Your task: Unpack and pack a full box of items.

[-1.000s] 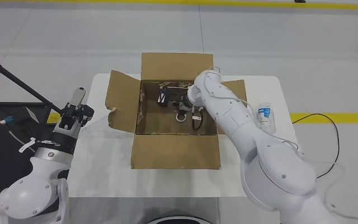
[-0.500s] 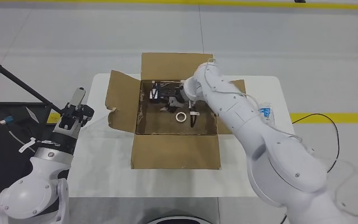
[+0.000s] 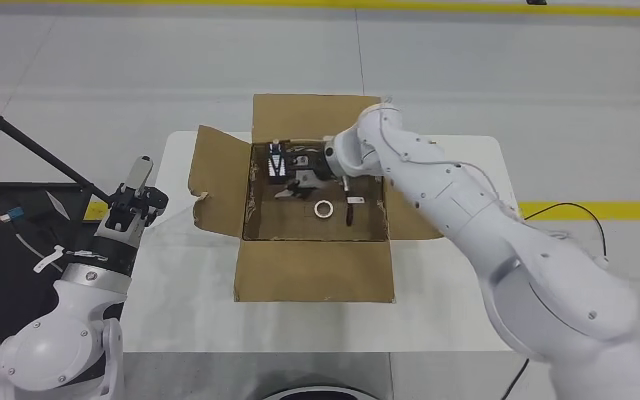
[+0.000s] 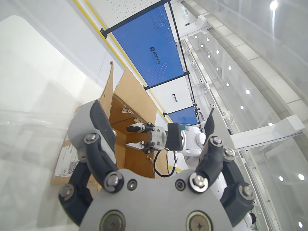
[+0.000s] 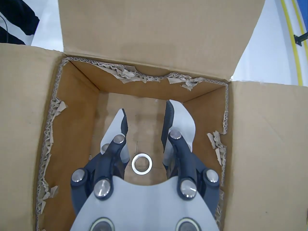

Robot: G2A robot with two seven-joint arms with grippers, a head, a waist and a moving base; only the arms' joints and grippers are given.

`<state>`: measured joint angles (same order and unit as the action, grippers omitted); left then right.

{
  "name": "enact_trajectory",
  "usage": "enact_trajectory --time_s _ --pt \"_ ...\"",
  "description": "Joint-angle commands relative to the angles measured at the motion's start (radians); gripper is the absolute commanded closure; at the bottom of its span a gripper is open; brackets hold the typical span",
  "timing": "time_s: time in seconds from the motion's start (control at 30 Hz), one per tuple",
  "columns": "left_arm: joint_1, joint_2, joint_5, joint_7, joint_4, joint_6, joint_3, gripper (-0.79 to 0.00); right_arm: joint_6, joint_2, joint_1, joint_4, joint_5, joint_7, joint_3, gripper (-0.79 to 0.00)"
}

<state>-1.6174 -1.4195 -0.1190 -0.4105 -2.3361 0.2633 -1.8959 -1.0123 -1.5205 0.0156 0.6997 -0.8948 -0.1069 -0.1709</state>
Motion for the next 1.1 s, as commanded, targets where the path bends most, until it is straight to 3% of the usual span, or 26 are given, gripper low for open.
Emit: enact_trajectory --time_s 0.0,0.17,0.23,0.37,0.43,0.5,0.8,1.07 --pt "0.000 0.000 0.000 0.000 0.000 0.000 0.000 -0.785 0.000 0.035 0.002 0.050 -0.004 0.024 -0.005 -0.385" --pt "0.000 0.000 0.000 0.000 0.000 0.000 0.000 -0.785 0.000 0.142 -0.018 0.198 -0.037 0.074 -0.062 -0.462" --pt "0.000 0.000 0.000 0.000 0.000 0.000 0.000 -0.785 0.015 0.185 -0.041 0.264 -0.056 0.085 -0.103 -0.533" --pt "0.000 0.000 0.000 0.000 0.000 0.000 0.000 -0.785 0.069 0.267 -0.109 0.403 -0.089 0.066 -0.189 -0.591" --pt "0.000 0.000 0.000 0.000 0.000 0.000 0.000 -0.785 0.122 0.319 -0.168 0.506 -0.102 0.024 -0.253 -0.714" --pt "0.000 0.000 0.000 0.000 0.000 0.000 0.000 -0.785 0.175 0.364 -0.228 0.598 -0.110 -0.029 -0.316 -0.776" --pt "0.000 0.000 0.000 0.000 0.000 0.000 0.000 -0.785 0.453 0.541 -0.596 1.028 -0.136 -0.355 -0.683 -0.785" --pt "0.000 0.000 0.000 0.000 0.000 0.000 0.000 -0.785 0.630 0.638 -0.986 1.319 -0.160 -0.547 -1.077 -0.785"
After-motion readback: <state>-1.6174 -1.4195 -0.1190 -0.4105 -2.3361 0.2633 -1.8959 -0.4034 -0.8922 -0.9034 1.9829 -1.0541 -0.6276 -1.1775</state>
